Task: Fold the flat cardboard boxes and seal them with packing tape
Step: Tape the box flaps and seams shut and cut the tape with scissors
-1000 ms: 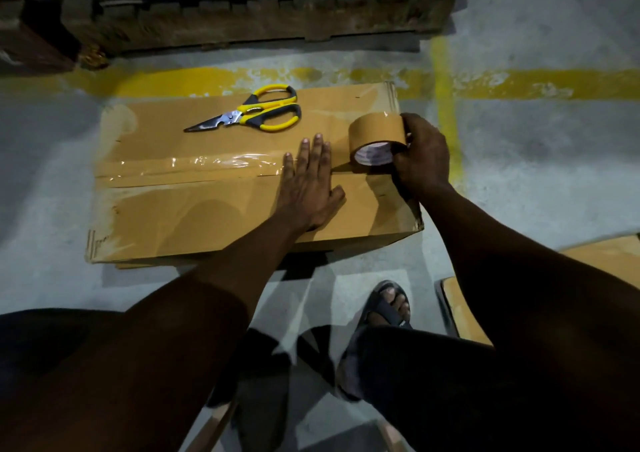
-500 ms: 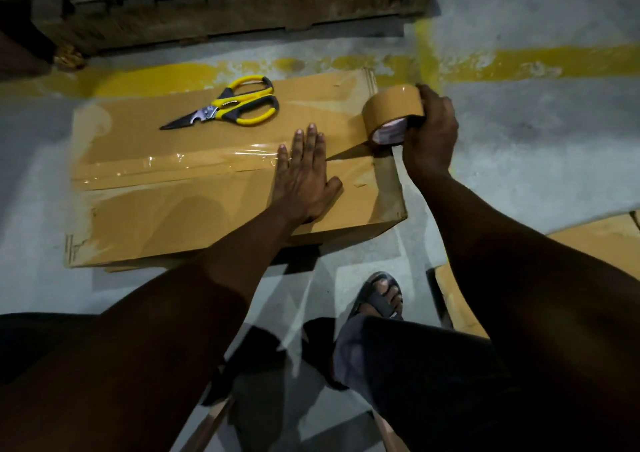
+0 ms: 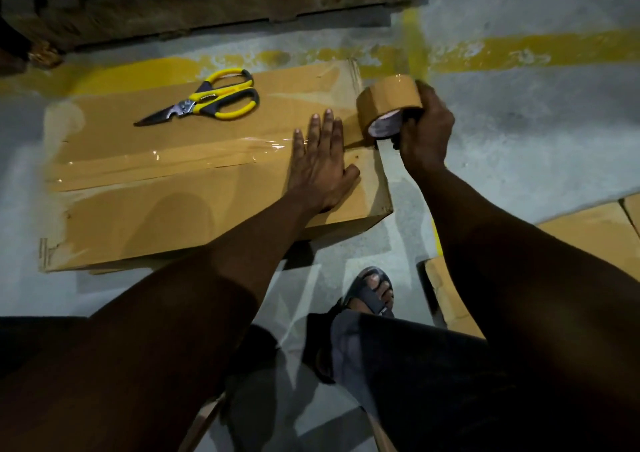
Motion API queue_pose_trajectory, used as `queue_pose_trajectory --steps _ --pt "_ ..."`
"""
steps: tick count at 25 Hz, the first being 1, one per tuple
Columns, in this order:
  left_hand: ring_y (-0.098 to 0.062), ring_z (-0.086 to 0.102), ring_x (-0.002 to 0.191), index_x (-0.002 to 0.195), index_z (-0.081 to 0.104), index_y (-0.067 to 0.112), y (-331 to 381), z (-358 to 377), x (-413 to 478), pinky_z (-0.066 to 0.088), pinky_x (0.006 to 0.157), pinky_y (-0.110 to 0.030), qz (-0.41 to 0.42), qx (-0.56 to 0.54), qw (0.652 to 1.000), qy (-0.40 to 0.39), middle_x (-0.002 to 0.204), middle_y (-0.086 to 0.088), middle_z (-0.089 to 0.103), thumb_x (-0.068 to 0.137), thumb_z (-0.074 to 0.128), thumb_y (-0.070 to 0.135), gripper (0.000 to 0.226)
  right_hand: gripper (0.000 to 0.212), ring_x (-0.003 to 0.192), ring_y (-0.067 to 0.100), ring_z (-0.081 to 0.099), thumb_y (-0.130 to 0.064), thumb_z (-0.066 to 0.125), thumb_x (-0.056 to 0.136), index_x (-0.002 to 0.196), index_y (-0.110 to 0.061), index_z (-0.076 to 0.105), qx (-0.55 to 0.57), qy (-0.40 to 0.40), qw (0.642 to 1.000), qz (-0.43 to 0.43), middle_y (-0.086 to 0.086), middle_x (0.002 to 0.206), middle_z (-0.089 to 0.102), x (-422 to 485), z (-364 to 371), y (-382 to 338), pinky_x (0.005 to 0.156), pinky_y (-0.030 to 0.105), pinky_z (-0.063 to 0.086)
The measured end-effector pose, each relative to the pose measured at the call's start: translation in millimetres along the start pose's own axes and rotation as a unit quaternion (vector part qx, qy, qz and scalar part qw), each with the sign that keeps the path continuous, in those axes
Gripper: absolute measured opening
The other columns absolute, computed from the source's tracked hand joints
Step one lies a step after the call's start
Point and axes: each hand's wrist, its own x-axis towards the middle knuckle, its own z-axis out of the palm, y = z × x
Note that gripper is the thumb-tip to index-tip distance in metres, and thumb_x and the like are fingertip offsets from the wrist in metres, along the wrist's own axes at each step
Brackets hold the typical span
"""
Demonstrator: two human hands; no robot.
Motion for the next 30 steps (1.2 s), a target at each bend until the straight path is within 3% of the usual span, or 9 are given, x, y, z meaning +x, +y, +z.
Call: queue_pose_trajectory --steps 2,4,11,16,18,20,23,28,30 --pt "-0.031 -0.015 0.148 0.152 -0.008 0.006 -2 3 -1 -0.005 0.118 -0.054 0.002 0.007 1.000 -0.007 0.160 -0.014 -0.017 0.094 0.028 0.051 0.082 0.055 0.112 0.034 0.060 -0.003 0.042 0.084 0.138 -0.009 0.054 -0.048 0.037 0.998 -0.008 0.019 0.126 0.063 -3 -4 10 0.093 0.035 0.047" --pt "-0.031 -0.015 0.148 0.152 -0.008 0.006 -2 3 -2 -0.004 0.118 -0.054 0.005 0.014 1.000 0.000 0.160 -0.014 -0.017 0.094 0.028 0.051 0.082 0.053 0.115 0.033 0.058 -0.001 0.044 0.089 0.140 -0.012 0.052 -0.045 0.036 0.998 0.000 0.018 0.129 0.061 -4 -3 17 0.094 0.034 0.043" --pt "-0.031 -0.014 0.148 0.153 -0.006 0.006 -1 2 -4 -0.003 0.118 -0.055 0.007 0.015 1.000 0.001 0.160 -0.015 -0.016 0.093 0.028 0.050 0.082 0.062 0.090 0.038 0.068 -0.013 0.034 0.078 0.133 -0.023 0.060 0.067 0.066 0.990 0.102 0.013 0.115 0.066 7 14 51 0.072 0.056 0.057" --pt "-0.032 -0.015 0.148 0.153 -0.006 0.007 -1 3 -4 -0.001 0.118 -0.056 0.011 0.009 1.000 -0.002 0.160 -0.014 -0.016 0.092 0.026 0.049 0.081 0.042 0.077 0.033 0.069 -0.006 0.047 0.097 0.135 -0.020 0.058 0.139 -0.013 0.968 0.210 0.017 0.115 0.065 9 7 56 0.057 0.043 0.060" --pt "-0.032 -0.014 0.148 0.153 -0.006 0.007 -1 3 -3 -0.001 0.118 -0.056 0.014 0.012 1.000 -0.005 0.160 -0.014 -0.016 0.093 0.027 0.050 0.081 0.045 0.087 0.038 0.069 -0.009 0.046 0.099 0.143 -0.019 0.049 0.090 -0.053 0.966 0.237 0.020 0.126 0.060 11 9 53 0.067 0.049 0.061" --pt "-0.033 -0.014 0.148 0.153 -0.007 0.007 -2 4 -2 -0.001 0.118 -0.056 0.016 0.016 1.000 -0.006 0.160 -0.014 -0.016 0.094 0.027 0.050 0.080 0.056 0.117 0.038 0.059 -0.010 0.047 0.095 0.149 -0.019 0.039 -0.044 -0.064 0.984 0.162 0.018 0.138 0.054 8 5 51 0.095 0.050 0.052" --pt "-0.034 -0.013 0.147 0.153 -0.005 0.008 -3 0 -2 -0.001 0.117 -0.057 0.018 0.014 1.000 -0.011 0.161 -0.012 -0.015 0.095 0.028 0.049 0.078 0.056 0.134 0.035 0.042 -0.025 0.047 0.094 0.149 -0.022 0.038 -0.251 0.013 0.967 -0.038 0.013 0.147 0.045 5 -10 33 0.107 0.056 0.036" --pt "-0.030 -0.014 0.148 0.154 -0.005 0.011 -26 -4 -19 -0.002 0.118 -0.053 0.043 0.016 0.999 -0.023 0.161 -0.007 -0.015 0.098 0.024 0.049 0.073 0.065 0.151 0.036 -0.005 -0.048 0.017 0.101 0.158 -0.018 0.003 -0.433 -0.203 0.847 -0.231 0.009 0.165 -0.003 -40 36 -14 0.118 0.060 -0.002" --pt "-0.030 -0.014 0.148 0.154 -0.004 0.010 -62 -2 -38 -0.001 0.119 -0.053 0.020 0.022 0.999 -0.028 0.161 -0.008 -0.016 0.099 0.024 0.048 0.073 0.071 0.149 0.039 -0.011 -0.054 0.012 0.100 0.157 -0.015 0.000 -0.440 -0.227 0.836 -0.237 0.009 0.165 -0.008 -59 53 -13 0.116 0.062 -0.008"
